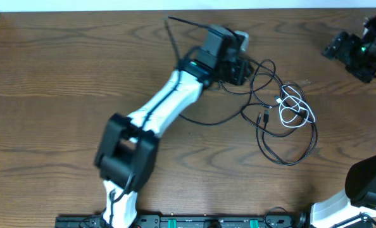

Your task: Untangle cables

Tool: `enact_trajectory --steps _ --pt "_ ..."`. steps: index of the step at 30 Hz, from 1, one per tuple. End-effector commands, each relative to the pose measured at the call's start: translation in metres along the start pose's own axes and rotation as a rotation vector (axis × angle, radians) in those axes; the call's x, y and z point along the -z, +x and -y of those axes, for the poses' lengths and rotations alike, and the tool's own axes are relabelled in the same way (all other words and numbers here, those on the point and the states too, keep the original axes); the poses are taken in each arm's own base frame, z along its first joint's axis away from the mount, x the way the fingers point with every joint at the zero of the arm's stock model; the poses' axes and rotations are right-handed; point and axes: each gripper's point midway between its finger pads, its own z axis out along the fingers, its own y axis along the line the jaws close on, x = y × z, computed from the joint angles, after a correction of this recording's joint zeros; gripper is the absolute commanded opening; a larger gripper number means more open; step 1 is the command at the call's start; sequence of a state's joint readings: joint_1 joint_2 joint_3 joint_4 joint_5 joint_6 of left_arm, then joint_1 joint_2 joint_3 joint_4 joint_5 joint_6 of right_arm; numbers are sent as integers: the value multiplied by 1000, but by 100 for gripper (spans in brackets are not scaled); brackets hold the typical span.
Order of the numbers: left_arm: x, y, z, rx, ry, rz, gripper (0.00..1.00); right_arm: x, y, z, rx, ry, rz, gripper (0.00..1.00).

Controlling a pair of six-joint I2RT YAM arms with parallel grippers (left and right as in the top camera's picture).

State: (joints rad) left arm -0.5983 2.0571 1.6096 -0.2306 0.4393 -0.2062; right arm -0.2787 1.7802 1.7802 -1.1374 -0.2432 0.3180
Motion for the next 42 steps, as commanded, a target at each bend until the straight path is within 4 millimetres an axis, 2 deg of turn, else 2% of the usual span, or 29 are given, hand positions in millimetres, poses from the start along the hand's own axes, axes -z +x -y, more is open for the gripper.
enact_trajectory --steps 1,5,10,16,19,22,25,29,36,38,40,42 --pt "-19 -5 4 -10 -45 20 52 3 2 -1 57 -23 -14 86" --pt "-41 -1 9 -28 -40 15 56 3 6 -1 75 -23 -29 87" --pt "-66 8 3 -30 -52 27 57 3 11 -4 90 -43 -49 87" --pt "-80 4 -25 7 -168 90 59 3 17 -6 108 -46 -70 86" --pt "-91 11 -35 21 -188 88 60 2 18 -8 118 -48 -72 86" --pt "-100 22 -38 21 -191 66 60 2 18 -11 132 -51 -72 86" --pt "-102 24 -34 16 -186 63 59 2 18 -11 134 -52 -70 86" --pt "-104 20 -26 4 -170 85 45 2 18 -11 136 -52 -69 86" --pt "-107 15 -14 -15 -146 112 34 1 19 -13 140 -53 -75 86" --pt "-107 16 -11 -17 -144 109 24 1 21 -14 143 -54 -77 86" --pt "-107 17 -12 -17 -150 108 8 1 22 -16 147 -56 -80 86" --pt "-103 13 -17 -11 -158 114 8 0 23 -19 154 -58 -83 86"
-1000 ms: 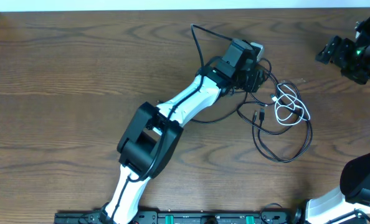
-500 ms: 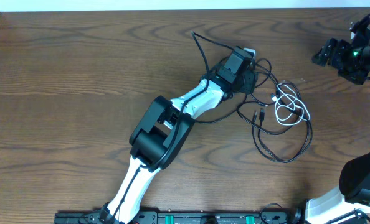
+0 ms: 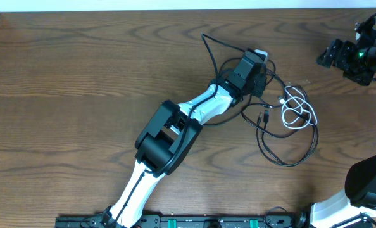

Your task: Untangle cables

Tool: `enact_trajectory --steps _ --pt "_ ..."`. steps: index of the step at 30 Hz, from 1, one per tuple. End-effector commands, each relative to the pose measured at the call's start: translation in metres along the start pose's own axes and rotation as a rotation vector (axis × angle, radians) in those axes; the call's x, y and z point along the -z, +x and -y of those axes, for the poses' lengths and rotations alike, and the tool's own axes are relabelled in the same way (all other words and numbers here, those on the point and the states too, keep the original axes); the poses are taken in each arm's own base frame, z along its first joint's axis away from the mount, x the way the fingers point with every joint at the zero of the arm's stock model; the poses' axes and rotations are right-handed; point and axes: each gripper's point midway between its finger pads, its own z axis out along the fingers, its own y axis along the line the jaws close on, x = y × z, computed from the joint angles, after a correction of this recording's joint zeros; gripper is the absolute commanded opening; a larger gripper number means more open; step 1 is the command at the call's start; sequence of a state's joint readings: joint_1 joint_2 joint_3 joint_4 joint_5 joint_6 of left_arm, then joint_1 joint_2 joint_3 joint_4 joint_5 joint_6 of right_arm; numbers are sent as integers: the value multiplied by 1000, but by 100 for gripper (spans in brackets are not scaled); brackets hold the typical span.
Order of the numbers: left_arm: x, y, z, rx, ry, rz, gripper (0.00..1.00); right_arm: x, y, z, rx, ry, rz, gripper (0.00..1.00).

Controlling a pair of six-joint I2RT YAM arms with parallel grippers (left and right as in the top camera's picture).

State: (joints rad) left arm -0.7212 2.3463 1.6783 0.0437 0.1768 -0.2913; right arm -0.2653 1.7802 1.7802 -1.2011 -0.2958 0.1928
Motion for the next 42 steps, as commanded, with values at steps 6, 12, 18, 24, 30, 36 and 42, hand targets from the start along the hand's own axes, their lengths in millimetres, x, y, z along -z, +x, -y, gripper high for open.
enact_trajectory --steps 6,12,18,24,30,36,42 --pt "67 -63 -26 49 -59 60 7 -4 10 -33 97 -65 -25 86" --pt "186 -120 -30 85 -96 138 7 -10 22 -71 212 -136 -47 87" --pt "284 -150 -13 57 -84 245 7 -11 43 -127 351 -293 -77 87" --pt "326 -156 4 24 -53 295 8 -6 59 -180 439 -460 -77 85" --pt "327 -153 8 23 -30 278 7 -1 68 -214 456 -558 -78 84" --pt "327 -152 11 21 -14 273 8 3 69 -239 447 -616 -55 82" --pt "332 -150 26 35 69 262 7 -3 52 -252 356 -558 31 80"
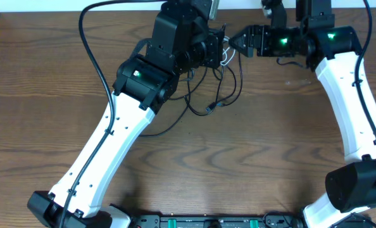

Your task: Untangle cables

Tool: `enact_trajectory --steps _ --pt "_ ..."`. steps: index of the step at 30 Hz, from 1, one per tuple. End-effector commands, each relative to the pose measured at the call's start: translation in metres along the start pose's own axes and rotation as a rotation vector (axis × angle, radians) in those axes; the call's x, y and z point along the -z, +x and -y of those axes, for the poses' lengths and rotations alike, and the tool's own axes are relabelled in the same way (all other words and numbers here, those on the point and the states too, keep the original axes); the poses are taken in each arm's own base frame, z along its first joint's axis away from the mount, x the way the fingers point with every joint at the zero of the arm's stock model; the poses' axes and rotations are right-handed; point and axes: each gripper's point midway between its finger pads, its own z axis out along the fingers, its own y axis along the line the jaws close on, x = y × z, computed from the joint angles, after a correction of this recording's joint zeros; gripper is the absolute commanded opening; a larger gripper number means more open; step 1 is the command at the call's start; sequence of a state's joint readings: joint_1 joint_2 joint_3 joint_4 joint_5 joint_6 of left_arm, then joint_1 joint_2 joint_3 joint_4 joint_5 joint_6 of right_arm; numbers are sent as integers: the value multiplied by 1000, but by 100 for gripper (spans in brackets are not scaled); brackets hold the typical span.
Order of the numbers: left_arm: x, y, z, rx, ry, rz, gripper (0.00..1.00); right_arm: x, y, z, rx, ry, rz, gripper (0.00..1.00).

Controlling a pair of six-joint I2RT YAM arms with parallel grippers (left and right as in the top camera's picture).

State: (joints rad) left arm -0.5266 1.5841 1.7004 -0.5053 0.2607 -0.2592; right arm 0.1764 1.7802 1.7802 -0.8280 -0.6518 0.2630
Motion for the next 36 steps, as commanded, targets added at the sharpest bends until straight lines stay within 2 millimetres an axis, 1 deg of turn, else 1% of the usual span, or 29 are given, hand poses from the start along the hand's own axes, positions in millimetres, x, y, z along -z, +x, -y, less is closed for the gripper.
enact_trajectory --steps 1,3,5,9,14,19,21,23,26,28,29,33,36 --pt "8 -2 15 10 75 -3 8 -8 -6 -3 -83 50 37 80" --pt "13 -2 20 28 98 -7 8 -13 -10 -10 -90 33 49 80" --pt "17 -2 23 49 108 -8 7 -18 -11 -11 -124 45 62 80" --pt "26 -6 29 47 127 4 7 -29 -8 -7 -185 78 55 76" --pt "37 -11 33 41 136 26 8 -40 0 1 -212 91 19 75" --pt "42 -11 41 37 174 23 8 -50 4 8 -224 96 -1 75" --pt "43 -11 40 37 172 23 8 -53 6 11 -230 101 -10 70" --pt "43 -13 35 43 162 27 8 -53 10 13 -223 111 -27 65" --pt "48 -20 23 60 142 46 8 -53 20 26 -234 178 -54 52" --pt "54 -27 13 94 122 69 7 -52 27 35 -223 224 -75 38" --pt "58 -31 7 109 110 84 8 -51 31 40 -221 245 -89 33" --pt "76 -48 -21 135 54 147 7 -51 45 47 -198 271 -149 14" --pt "86 -54 -49 165 -8 169 8 -47 51 55 -209 306 -170 1"
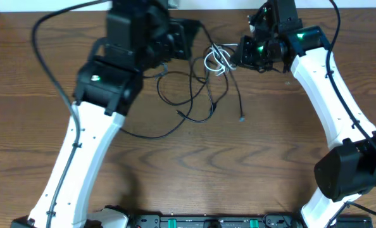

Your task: Untangle cables

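Both arms are raised over the back of the table in the overhead view. My left gripper (189, 39) is shut on the black cable (187, 95), whose loops hang down from it toward the table. One loose plug end (242, 118) dangles at the right. Just to the right, my right gripper (233, 56) is shut on the coiled white cable (216, 60), held up beside the black strands. Black strands still cross the white coil between the two grippers. The fingertips themselves are mostly hidden by the gripper bodies.
The brown wooden table (270, 164) lies below. The left arm's white links (80, 139) span the left half and the right arm's links (327, 107) the right. A dark rail (200, 221) runs along the front edge.
The left gripper has moved left and the right gripper slightly down and left. The white coil now sits apart from the left gripper, and the black loops hang wider with one plug end free at the right.
First the left gripper was at the cable pile on the table, with the right arm off at the far right. Then it was lower on the pile's edge. Later both grippers met high at the back with the cables lifted; now they hold the cables apart.
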Tool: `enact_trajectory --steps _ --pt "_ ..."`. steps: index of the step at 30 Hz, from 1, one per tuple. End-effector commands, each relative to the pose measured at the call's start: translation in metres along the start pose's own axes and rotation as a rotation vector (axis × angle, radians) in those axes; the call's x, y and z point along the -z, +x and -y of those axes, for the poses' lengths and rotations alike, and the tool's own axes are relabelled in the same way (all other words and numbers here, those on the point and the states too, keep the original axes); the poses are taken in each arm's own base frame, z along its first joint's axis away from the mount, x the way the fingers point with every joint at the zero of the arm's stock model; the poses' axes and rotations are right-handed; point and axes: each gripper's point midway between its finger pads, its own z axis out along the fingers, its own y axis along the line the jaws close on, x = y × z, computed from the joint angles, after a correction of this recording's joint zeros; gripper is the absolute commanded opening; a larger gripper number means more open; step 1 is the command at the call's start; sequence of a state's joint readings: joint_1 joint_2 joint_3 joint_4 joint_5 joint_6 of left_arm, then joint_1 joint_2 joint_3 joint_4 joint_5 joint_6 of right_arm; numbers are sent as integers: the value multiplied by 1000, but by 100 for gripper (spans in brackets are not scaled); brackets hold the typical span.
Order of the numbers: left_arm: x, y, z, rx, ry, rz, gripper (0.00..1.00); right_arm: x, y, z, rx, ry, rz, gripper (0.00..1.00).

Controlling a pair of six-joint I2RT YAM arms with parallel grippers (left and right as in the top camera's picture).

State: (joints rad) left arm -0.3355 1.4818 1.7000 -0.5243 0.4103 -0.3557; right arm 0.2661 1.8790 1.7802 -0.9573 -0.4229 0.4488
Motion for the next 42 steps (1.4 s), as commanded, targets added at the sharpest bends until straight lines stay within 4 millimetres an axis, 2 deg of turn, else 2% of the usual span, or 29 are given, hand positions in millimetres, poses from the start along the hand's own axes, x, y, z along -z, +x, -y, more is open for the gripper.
enact_trajectory --steps 1,6,10,12,16,26,29,31,33,36,39,42 --pt "26 -22 -15 21 -35 72 8 -4 -2 17 29 65 -1 1" --pt "38 -28 -70 60 -193 84 7 5 -12 27 66 32 11 1" --pt "51 -28 -112 65 -368 93 7 24 -26 38 85 -5 50 1" --pt "55 -26 -123 77 -415 89 8 37 -33 40 87 -43 72 1" --pt "48 -13 -122 88 -398 35 7 51 -36 36 107 -121 82 1" --pt "-32 52 -91 111 -102 -254 8 41 -17 24 149 -113 17 1" --pt "-54 71 -96 125 -91 -317 8 47 -21 32 135 -92 34 1" --pt "-67 85 -101 117 -90 -358 8 60 -29 44 114 -65 69 1" --pt "-77 96 -105 121 -92 -393 9 82 -39 61 82 -26 119 1" --pt "-91 113 -111 114 -93 -439 9 129 -53 94 12 62 216 1" --pt "-98 121 -115 112 -105 -460 10 169 -58 126 -70 149 287 1" --pt "-99 122 -115 79 -98 -465 12 197 -53 160 -177 223 328 1"
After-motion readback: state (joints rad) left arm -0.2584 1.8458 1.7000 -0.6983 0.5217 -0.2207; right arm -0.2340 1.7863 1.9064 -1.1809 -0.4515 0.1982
